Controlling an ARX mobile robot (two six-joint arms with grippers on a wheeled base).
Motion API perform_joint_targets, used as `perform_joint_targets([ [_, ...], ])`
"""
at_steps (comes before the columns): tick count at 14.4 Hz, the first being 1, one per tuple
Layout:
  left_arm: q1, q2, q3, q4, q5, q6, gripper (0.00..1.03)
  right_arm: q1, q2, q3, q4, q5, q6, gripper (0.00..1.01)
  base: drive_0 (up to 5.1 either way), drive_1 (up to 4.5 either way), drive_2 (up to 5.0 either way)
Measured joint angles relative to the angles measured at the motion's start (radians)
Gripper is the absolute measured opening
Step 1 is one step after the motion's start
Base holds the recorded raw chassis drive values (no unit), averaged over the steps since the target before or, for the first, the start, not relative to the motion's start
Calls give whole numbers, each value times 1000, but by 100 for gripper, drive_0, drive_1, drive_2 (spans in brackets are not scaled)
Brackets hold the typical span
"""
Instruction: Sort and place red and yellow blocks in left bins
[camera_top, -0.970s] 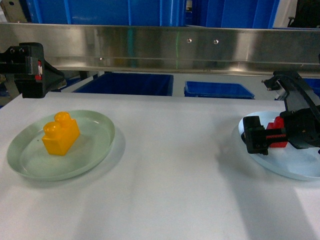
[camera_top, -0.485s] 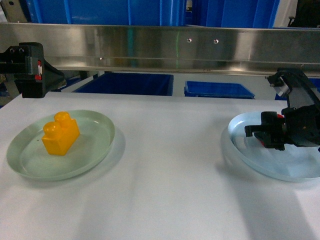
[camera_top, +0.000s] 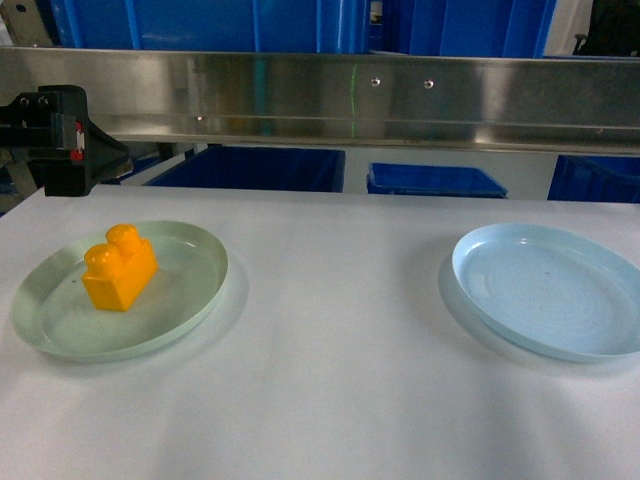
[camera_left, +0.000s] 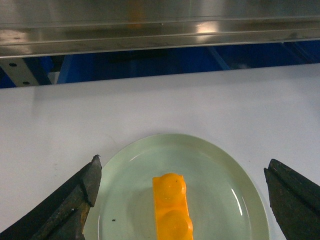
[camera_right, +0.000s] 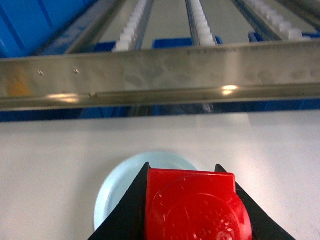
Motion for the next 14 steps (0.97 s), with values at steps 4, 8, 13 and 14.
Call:
perform_joint_targets([
  [4,1,0,0,0,-1,0,98,43,29,-28,-14,8,2,27,0,0,0],
  [8,0,0,0,0,0,0,98,47,25,-28,-26,19,19,27,0,0,0],
  [13,0,0,0,-1,0,0,98,-6,20,-38,-23,53,11,27,0,0,0],
  [14,0,0,0,0,0,0,98,-13,20,-41,-21,56,7,27,0,0,0],
])
